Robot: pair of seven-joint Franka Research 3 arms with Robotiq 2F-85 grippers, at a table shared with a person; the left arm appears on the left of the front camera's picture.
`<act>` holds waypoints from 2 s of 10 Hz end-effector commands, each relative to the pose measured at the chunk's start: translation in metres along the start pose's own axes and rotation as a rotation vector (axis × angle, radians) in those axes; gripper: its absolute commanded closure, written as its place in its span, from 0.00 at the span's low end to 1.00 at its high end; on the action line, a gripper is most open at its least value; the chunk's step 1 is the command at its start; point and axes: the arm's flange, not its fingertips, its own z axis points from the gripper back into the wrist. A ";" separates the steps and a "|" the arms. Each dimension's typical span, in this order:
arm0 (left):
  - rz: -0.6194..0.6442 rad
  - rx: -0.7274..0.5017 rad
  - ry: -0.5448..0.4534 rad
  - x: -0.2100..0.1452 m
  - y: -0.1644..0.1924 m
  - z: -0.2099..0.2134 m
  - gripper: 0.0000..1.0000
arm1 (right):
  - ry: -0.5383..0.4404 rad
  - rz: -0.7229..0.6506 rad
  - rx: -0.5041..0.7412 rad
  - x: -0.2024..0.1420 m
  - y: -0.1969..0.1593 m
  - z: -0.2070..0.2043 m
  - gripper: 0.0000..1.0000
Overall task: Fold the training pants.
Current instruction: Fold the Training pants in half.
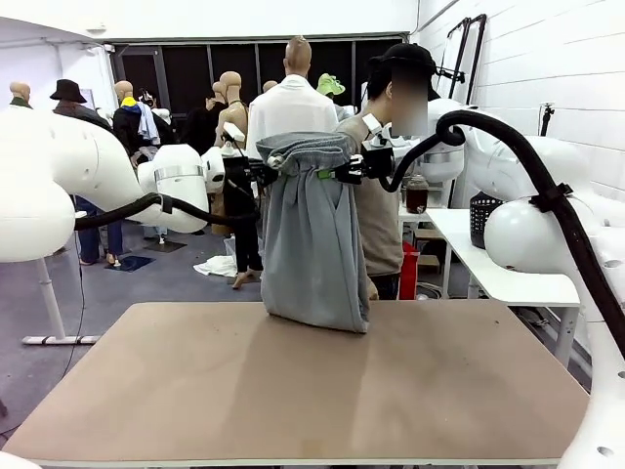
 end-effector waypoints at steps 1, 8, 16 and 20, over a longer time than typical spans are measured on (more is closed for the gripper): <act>0.077 -0.036 0.022 -0.005 -0.030 0.025 1.00 | -0.029 -0.060 0.038 -0.014 0.006 -0.001 1.00; 0.270 -0.129 0.053 -0.024 -0.084 0.049 1.00 | -0.008 -0.377 -0.041 -0.043 0.092 -0.035 1.00; 0.483 -0.187 0.075 -0.062 -0.136 0.073 1.00 | 0.036 -0.525 -0.067 -0.079 0.135 -0.045 1.00; 0.478 -0.160 0.118 -0.076 -0.131 0.064 1.00 | 0.031 -0.540 -0.077 -0.084 0.138 -0.044 1.00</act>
